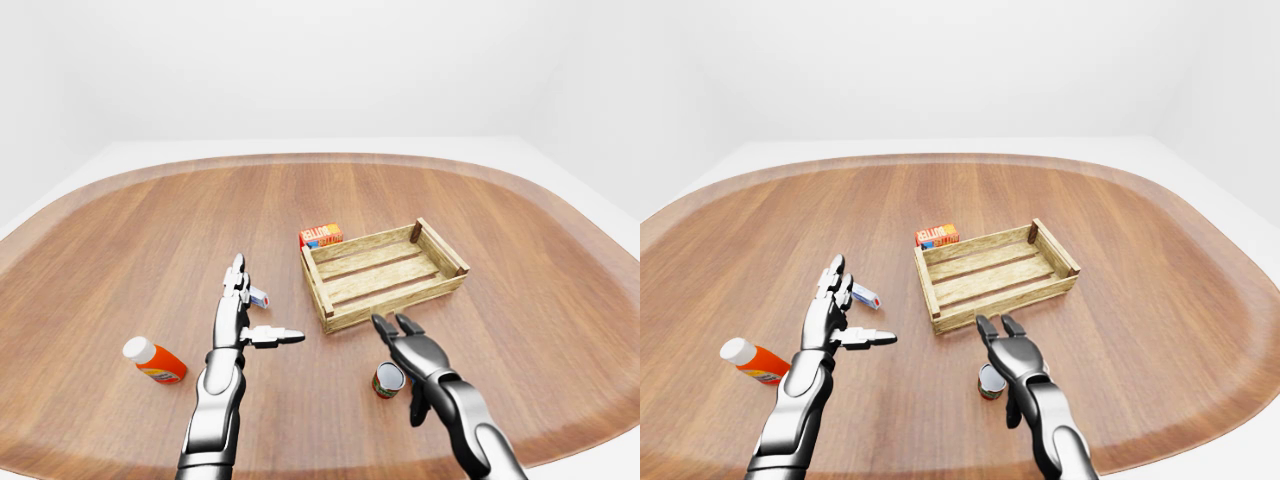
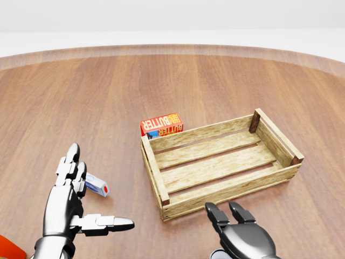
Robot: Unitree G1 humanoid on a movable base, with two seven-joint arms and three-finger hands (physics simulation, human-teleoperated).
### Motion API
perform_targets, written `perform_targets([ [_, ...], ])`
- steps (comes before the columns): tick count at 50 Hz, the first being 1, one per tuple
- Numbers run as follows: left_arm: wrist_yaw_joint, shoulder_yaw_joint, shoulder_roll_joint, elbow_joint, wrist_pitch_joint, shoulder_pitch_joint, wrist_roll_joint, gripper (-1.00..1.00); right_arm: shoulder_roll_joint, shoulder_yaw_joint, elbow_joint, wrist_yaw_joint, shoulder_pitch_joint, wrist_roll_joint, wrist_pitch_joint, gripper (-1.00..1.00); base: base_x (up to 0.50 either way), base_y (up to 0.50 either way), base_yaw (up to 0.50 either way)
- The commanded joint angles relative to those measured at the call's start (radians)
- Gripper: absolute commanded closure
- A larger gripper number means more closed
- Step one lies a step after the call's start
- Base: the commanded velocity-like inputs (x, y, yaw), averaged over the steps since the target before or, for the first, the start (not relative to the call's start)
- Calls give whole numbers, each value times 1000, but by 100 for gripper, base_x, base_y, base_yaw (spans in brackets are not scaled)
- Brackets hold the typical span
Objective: Pick up the tomato sauce, and put it in the wooden tray.
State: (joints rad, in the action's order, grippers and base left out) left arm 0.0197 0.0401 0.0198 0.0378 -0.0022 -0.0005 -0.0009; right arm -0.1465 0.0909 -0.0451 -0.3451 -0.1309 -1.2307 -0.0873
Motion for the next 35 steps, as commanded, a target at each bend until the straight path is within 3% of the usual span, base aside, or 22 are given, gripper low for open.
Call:
perform_targets([
  [1, -1, -1, -1, 0, 0, 0, 0, -100, -1, 8, -49, 27, 16, -6, 0, -100, 0, 0, 0],
  [35, -2, 3, 2, 5, 4, -6, -3, -100, 8, 38, -104, 51, 42, -12, 0, -100, 0, 0, 0],
])
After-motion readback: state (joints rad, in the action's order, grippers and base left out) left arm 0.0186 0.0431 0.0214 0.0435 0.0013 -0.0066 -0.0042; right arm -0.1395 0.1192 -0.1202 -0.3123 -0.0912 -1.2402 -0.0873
